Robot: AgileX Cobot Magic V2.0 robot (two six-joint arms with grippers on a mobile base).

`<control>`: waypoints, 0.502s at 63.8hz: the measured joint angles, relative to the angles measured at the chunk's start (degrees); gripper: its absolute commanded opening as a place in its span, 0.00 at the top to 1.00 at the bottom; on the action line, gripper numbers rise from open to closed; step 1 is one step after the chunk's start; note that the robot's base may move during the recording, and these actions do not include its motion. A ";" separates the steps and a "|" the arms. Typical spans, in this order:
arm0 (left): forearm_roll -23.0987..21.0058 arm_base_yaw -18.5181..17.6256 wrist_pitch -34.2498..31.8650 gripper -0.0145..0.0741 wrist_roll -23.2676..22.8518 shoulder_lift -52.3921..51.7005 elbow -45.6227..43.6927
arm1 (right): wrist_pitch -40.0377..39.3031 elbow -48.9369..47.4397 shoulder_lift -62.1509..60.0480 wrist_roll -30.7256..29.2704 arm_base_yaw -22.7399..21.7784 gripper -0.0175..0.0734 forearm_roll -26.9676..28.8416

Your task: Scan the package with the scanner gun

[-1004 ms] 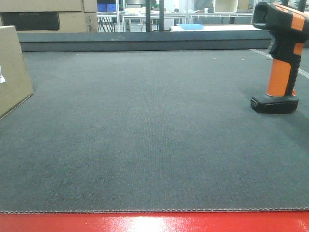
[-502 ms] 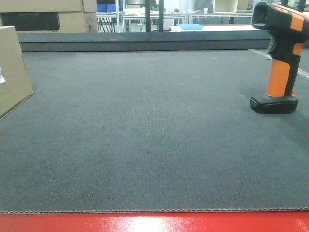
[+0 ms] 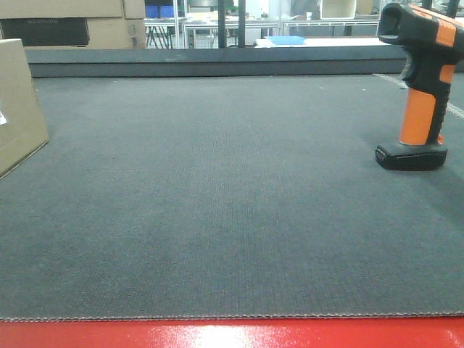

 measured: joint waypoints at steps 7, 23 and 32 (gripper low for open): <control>0.00 0.00 -0.10 0.96 0.00 0.00 0.00 | 0.11 0.00 0.00 0.00 0.00 0.99 0.00; 0.00 0.00 -0.21 0.96 0.00 0.00 0.00 | 0.11 0.00 0.00 0.00 0.00 0.99 0.00; 0.00 0.00 -0.32 0.96 0.00 -0.24 0.41 | 0.11 0.00 0.00 0.00 0.00 0.99 0.00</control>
